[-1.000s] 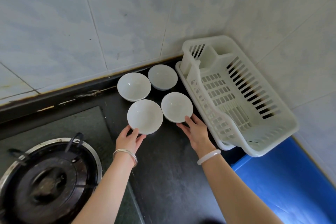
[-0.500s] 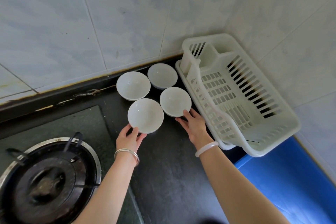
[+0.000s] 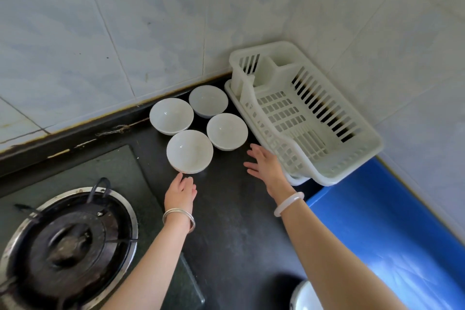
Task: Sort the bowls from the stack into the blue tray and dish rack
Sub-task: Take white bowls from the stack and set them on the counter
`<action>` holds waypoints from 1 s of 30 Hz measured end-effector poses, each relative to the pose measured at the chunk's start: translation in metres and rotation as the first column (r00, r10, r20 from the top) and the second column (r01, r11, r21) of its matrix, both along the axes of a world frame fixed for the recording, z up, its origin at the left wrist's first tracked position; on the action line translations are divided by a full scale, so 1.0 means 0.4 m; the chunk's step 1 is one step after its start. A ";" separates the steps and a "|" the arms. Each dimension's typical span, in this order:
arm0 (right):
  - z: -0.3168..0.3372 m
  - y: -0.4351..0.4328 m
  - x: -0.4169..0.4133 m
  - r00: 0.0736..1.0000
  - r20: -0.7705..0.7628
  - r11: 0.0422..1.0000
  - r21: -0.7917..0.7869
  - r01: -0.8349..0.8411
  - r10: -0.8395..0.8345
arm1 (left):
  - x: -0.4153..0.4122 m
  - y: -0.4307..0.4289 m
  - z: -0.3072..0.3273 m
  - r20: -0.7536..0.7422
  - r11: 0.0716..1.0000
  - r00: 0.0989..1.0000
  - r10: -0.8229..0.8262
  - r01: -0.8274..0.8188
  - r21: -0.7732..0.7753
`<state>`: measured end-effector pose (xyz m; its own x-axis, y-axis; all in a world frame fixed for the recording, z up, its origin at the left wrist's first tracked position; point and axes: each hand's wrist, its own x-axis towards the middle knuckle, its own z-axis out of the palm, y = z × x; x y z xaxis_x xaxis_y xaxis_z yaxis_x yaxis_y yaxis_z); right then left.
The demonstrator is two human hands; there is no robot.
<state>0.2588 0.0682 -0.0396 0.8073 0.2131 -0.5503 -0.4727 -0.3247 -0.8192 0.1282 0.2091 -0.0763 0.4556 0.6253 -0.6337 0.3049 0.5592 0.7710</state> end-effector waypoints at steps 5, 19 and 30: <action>0.063 -0.166 -0.111 0.982 0.149 0.985 -0.144 -0.092 0.114 | -0.077 -0.113 0.023 -0.043 0.927 0.943 -0.329 0.331 0.174; 0.042 -0.660 -0.531 0.984 0.165 0.727 -0.683 0.064 0.069 | -0.252 -0.498 0.033 -0.328 0.275 0.394 -0.859 0.894 0.354; 0.009 -0.647 -0.596 0.975 0.204 0.654 -0.727 0.209 -0.085 | -0.291 -0.535 0.011 -0.279 0.320 0.400 -0.873 0.902 0.290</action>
<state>0.0205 -0.1908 -0.0360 0.8712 -0.3428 -0.3514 -0.4703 -0.7878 -0.3977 0.0117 -0.0050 -0.0719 0.8500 0.0359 -0.5256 0.4998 -0.3707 0.7828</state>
